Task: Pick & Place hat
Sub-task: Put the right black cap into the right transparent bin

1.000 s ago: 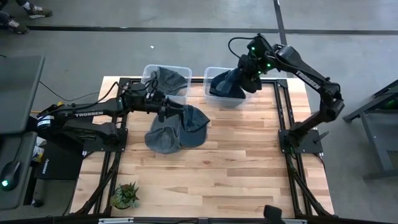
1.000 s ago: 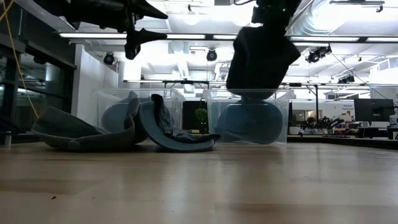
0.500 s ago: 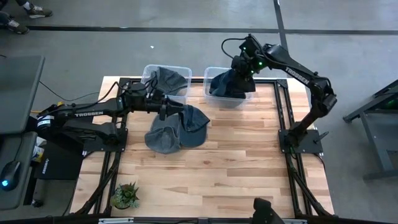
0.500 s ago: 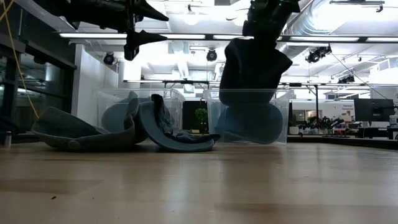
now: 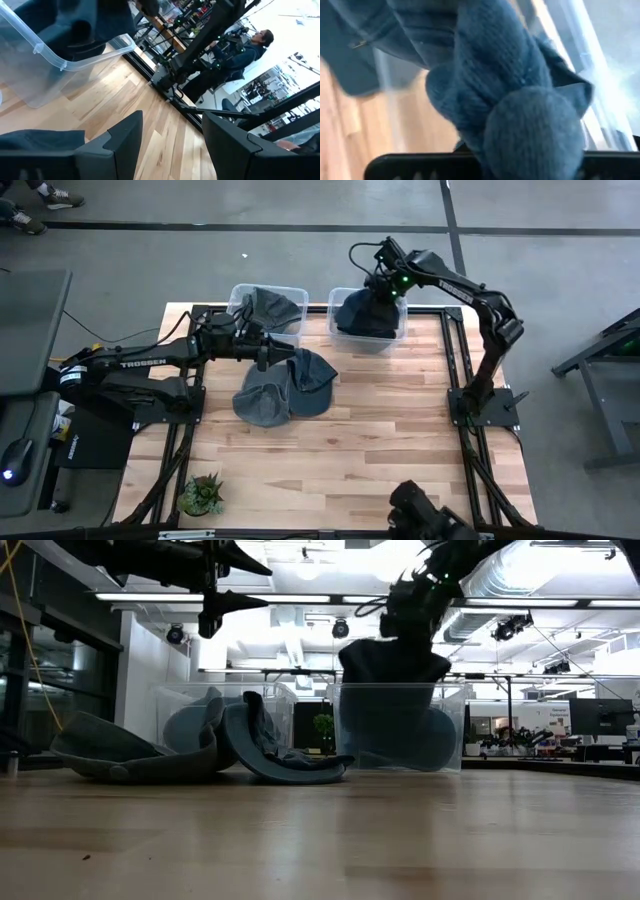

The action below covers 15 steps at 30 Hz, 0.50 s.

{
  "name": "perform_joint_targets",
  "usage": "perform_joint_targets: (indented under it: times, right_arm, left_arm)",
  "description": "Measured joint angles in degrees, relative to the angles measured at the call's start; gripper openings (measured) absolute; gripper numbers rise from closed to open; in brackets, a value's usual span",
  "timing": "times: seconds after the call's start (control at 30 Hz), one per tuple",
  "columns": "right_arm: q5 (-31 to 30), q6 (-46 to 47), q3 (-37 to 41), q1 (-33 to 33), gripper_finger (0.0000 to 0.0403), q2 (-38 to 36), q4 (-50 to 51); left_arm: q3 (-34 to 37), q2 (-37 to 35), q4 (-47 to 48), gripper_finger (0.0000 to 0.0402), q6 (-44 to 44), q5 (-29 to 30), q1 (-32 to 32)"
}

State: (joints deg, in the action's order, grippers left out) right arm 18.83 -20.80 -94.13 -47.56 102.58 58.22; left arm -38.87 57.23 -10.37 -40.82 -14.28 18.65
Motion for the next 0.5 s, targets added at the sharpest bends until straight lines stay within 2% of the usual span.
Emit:
perform_joint_targets:
  times: [0.27, 0.5]
  right_arm:
    - [-9.48, 5.26, 0.00, -0.91, 0.0000, 0.91, -3.92]
    - [-15.81, 9.23, 0.17, -2.08, 0.0000, 0.91, -2.28]
  left_arm:
    - [0.00, 0.01, 0.00, 0.0202, -1.05, 0.09, 0.02]
    - [0.00, 0.02, 0.01, 0.0202, -1.05, 0.07, 0.01]
